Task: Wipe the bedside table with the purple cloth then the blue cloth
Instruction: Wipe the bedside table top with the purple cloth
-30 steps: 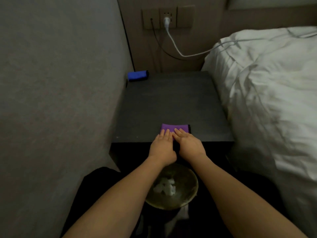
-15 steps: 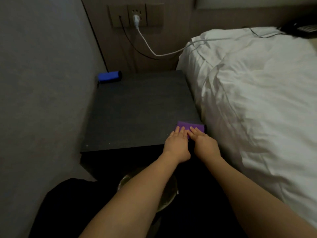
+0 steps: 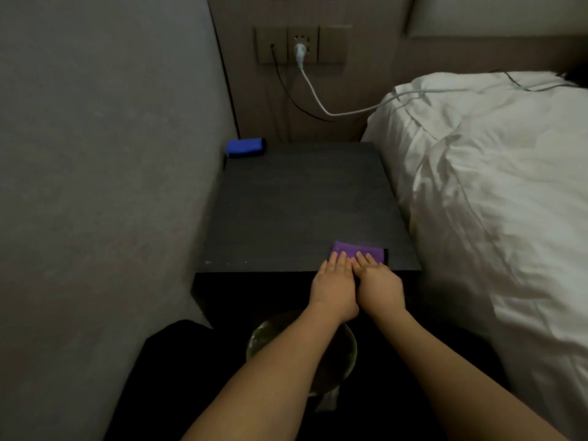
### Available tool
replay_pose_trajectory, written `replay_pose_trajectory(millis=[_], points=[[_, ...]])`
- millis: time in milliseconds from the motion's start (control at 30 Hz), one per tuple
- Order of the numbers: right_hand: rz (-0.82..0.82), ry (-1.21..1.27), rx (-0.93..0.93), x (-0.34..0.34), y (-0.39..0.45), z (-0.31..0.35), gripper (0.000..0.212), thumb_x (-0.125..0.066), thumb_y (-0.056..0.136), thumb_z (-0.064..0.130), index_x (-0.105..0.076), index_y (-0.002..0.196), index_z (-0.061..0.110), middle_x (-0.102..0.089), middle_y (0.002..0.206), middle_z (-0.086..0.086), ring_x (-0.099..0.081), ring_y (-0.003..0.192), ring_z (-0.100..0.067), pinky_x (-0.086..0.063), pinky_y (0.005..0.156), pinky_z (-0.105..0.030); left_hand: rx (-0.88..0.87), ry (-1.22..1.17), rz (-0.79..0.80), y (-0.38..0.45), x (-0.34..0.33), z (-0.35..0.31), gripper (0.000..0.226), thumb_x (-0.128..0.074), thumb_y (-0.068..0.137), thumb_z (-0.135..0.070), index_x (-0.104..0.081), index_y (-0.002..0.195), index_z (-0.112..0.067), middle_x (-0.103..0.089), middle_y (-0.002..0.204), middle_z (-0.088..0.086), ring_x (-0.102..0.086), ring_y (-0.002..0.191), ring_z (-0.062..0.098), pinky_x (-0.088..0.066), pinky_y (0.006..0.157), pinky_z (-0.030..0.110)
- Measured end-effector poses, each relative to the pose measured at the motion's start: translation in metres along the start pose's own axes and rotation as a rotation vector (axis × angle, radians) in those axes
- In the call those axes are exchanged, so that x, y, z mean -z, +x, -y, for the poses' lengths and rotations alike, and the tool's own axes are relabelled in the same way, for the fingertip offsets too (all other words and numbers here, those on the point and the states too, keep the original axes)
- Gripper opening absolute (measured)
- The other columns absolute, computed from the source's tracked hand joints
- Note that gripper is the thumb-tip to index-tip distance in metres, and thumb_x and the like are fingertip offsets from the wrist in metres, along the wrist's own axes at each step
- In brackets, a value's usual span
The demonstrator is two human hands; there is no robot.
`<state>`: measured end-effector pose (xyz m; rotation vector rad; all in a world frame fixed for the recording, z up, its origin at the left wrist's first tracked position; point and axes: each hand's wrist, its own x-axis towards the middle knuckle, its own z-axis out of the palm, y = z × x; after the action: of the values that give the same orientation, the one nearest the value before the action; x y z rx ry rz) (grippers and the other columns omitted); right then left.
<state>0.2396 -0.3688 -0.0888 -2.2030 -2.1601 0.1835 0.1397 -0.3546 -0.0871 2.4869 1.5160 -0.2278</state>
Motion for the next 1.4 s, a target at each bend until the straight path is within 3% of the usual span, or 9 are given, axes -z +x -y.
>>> replay_pose_trajectory(millis=[400, 633, 767, 933, 1100, 1400], points=[[0.106, 0.076, 0.295, -0.006, 0.044, 0.148, 0.054, -0.045, 0.09, 0.012, -0.036, 0.142, 0.022, -0.03, 0.154, 0.002, -0.03, 0.141, -0.015, -0.031, 0.111, -0.033, 0.258, -0.017, -0.039, -0.057, 0.002, 0.147, 0.083, -0.053, 0.087, -0.026, -0.005, 0.152, -0.007, -0.004, 0.162, 0.009, -0.002, 0.149, 0.022, -0.005, 0.119, 0.035], [0.205, -0.023, 0.47, -0.001, 0.067, 0.184, 0.058, -0.048, 0.089, 0.013, -0.033, 0.144, 0.025, -0.028, 0.155, 0.005, -0.03, 0.14, -0.014, -0.037, 0.107, -0.036, 0.335, 0.058, -0.097, -0.072, 0.004, 0.195, 0.071, -0.05, 0.089, -0.018, -0.016, 0.151, -0.01, -0.02, 0.16, 0.006, -0.016, 0.147, 0.02, -0.01, 0.119, 0.037], [0.23, -0.045, 0.531, 0.001, 0.07, 0.199, 0.056, -0.051, 0.086, 0.018, -0.039, 0.141, 0.024, -0.037, 0.15, 0.003, -0.036, 0.137, -0.016, -0.041, 0.103, -0.037, 0.378, 0.067, -0.142, -0.078, 0.001, 0.203, 0.069, -0.05, 0.087, -0.015, -0.021, 0.15, -0.008, -0.027, 0.157, 0.007, -0.017, 0.147, 0.023, -0.01, 0.119, 0.035], [0.194, -0.041, 0.565, 0.0, 0.068, 0.196, 0.057, -0.05, 0.086, 0.017, -0.038, 0.141, 0.025, -0.042, 0.147, 0.001, -0.041, 0.134, -0.018, -0.041, 0.103, -0.036, 0.375, 0.069, -0.18, -0.082, -0.003, 0.205, 0.066, -0.045, 0.09, -0.012, -0.019, 0.15, -0.007, -0.026, 0.157, 0.007, -0.015, 0.147, 0.022, -0.008, 0.119, 0.034], [0.148, -0.084, 0.628, 0.002, 0.065, 0.185, 0.048, -0.047, 0.091, 0.017, -0.045, 0.136, 0.03, -0.051, 0.139, 0.002, -0.052, 0.122, -0.022, -0.048, 0.092, -0.036, 0.357, 0.099, -0.213, -0.079, -0.001, 0.2, 0.049, -0.031, 0.097, -0.012, -0.03, 0.146, -0.007, -0.037, 0.15, 0.01, -0.024, 0.144, 0.023, -0.01, 0.118, 0.032], [0.178, -0.077, 0.483, 0.013, 0.055, 0.117, 0.048, -0.046, 0.091, 0.024, -0.041, 0.136, 0.041, -0.047, 0.143, 0.013, -0.053, 0.122, -0.019, -0.047, 0.095, -0.037, 0.208, 0.047, -0.228, -0.054, 0.006, 0.148, 0.043, -0.033, 0.098, -0.014, -0.04, 0.14, -0.009, -0.046, 0.14, 0.012, -0.042, 0.131, 0.025, -0.036, 0.1, 0.034]])
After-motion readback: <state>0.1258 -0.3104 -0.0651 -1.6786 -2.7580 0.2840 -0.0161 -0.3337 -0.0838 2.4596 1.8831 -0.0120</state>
